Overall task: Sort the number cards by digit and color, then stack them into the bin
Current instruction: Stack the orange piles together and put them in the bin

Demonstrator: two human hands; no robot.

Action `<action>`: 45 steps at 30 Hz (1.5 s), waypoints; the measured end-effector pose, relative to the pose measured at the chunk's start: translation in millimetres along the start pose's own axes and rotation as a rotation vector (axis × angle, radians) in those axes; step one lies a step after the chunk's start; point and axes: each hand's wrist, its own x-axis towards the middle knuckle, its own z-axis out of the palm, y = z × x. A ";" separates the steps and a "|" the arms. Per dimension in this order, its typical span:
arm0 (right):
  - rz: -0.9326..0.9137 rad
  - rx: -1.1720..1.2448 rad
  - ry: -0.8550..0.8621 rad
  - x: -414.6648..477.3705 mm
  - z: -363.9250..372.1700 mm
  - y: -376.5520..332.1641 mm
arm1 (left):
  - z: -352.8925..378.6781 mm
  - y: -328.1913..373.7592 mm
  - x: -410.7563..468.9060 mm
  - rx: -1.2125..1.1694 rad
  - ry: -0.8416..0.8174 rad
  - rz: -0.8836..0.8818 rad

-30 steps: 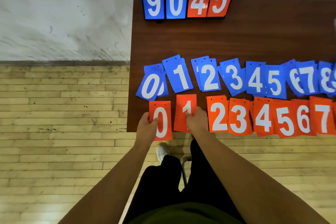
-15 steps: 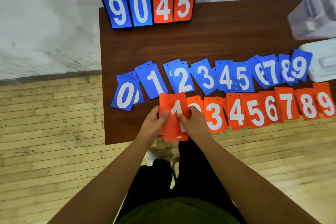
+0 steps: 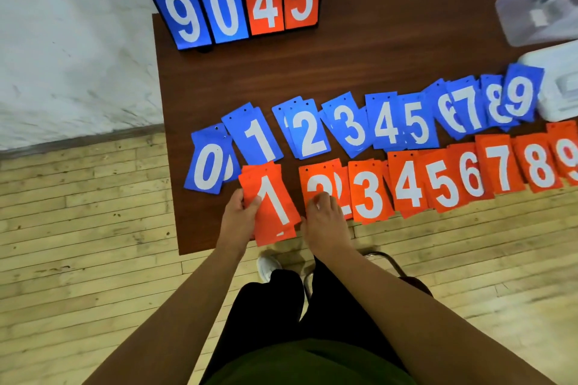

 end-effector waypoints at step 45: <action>0.307 1.034 -0.013 16.0 -57.0 8.3 | 28.5 18.4 -18.1 -0.171 -0.055 -0.077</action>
